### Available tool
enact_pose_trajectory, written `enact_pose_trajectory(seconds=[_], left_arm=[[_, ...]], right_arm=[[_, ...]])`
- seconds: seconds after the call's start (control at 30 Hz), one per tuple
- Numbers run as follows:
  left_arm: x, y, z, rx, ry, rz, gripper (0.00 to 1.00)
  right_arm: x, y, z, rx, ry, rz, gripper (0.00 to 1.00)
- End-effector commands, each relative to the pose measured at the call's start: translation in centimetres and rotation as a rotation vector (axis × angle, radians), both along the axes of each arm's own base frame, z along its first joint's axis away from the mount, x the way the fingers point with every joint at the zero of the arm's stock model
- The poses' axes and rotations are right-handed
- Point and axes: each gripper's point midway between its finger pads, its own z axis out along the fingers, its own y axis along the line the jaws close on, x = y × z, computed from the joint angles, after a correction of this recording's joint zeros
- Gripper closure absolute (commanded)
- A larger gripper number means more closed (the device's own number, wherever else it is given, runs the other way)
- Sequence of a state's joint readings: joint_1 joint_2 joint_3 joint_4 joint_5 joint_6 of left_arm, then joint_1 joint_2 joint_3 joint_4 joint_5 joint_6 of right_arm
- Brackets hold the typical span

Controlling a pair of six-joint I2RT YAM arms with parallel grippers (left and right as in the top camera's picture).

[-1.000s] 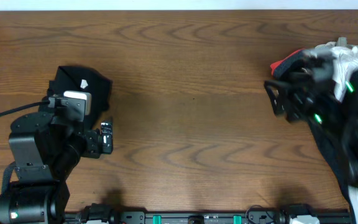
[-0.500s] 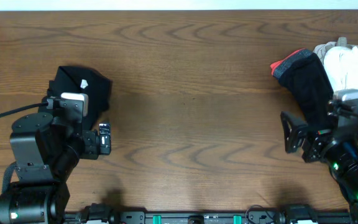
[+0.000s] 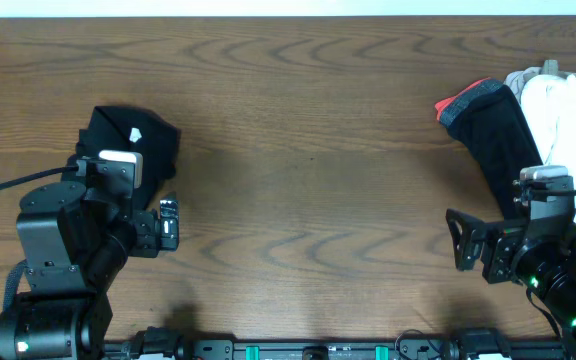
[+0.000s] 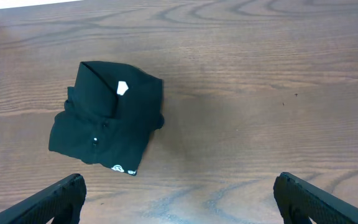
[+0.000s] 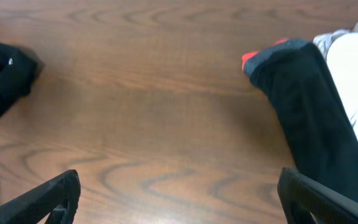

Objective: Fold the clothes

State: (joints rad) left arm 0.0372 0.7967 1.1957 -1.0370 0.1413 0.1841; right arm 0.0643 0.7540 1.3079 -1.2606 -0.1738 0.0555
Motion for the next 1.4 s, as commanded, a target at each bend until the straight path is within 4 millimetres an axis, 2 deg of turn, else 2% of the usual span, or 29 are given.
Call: enact_pose_trajectory(seconds=[0.0, 0.1, 0.2, 0.5, 0.67, 0.83, 1.1, 1.37], left_arm=[[0.0, 0.2, 0.7, 0.007, -0.015, 0.011, 0.02], [0.0, 0.2, 0.7, 0.007, -0.015, 0.011, 0.02], [0.0, 0.2, 0.7, 0.007, -0.015, 0.011, 0.02], [0.0, 0.2, 0.7, 0.007, -0.015, 0.011, 0.02], [0.0, 0.2, 0.7, 0.007, -0.015, 0.011, 0.02], [0.0, 0.2, 0.7, 0.007, -0.015, 0.011, 0.02], [0.0, 0.2, 0.7, 0.007, -0.015, 0.011, 0.02], [0.0, 0.2, 0.7, 0.007, -0.015, 0.011, 0.02]], right_arm=[[-0.2, -0.9, 0.0, -0.05, -0.016, -0.021, 0.01], [1.1, -1.2, 1.7, -0.051, -0.168, -0.044, 0.01], [2.0, -1.4, 1.3, -0.045, -0.278, -0.059, 0.01], [1.9, -1.4, -9.7, -0.037, -0.28, -0.062, 0.01], [1.8, -1.1, -13.2, -0.023, -0.321, -0.044, 0.01], [2.0, -0.5, -15.5, -0.005, -0.362, -0.018, 0.01], [3.1, 0.1, -19.1, 0.012, -0.373, 0.011, 0.01], [3.5, 0.1, -18.6, 0.014, -0.403, 0.014, 0.01]])
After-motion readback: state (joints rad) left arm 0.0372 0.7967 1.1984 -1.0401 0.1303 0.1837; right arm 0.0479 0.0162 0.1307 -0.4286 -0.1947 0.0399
